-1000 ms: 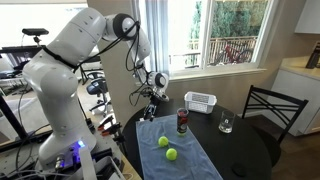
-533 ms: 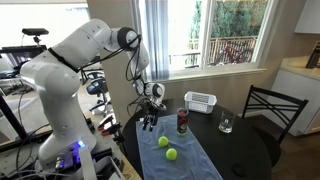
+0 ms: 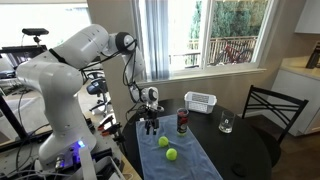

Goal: Put one tennis ball in the black container.

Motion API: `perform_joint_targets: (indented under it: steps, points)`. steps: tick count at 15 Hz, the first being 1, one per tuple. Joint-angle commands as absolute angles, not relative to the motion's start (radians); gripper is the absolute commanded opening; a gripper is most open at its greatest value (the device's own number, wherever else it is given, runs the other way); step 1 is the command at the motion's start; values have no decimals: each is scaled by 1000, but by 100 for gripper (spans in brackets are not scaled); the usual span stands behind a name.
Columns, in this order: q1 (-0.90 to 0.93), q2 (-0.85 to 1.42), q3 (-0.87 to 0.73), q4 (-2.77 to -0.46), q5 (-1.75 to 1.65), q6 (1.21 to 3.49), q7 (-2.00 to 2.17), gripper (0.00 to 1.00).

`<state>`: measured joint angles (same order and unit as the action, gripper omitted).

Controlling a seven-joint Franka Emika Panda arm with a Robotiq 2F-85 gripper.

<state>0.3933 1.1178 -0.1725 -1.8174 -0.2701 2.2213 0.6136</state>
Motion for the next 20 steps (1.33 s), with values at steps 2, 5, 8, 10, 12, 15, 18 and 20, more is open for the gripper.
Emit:
perform_joint_targets:
  steps: [2, 5, 8, 10, 12, 15, 18, 20]
  points:
    - [435, 1044, -209, -1962, -292, 2389, 686, 100]
    - [454, 989, -240, -2069, -288, 2483, 720, 100]
    - [487, 921, -292, -2188, -299, 2603, 759, 100]
    - [528, 891, -344, -2256, -314, 2694, 776, 100]
    - [557, 878, -390, -2299, -313, 2767, 772, 100]
    - [592, 886, -445, -2347, -275, 2915, 765, 100]
    - [635, 936, -502, -2358, -202, 3028, 754, 100]
    - [622, 969, -503, -2350, -118, 3074, 741, 100]
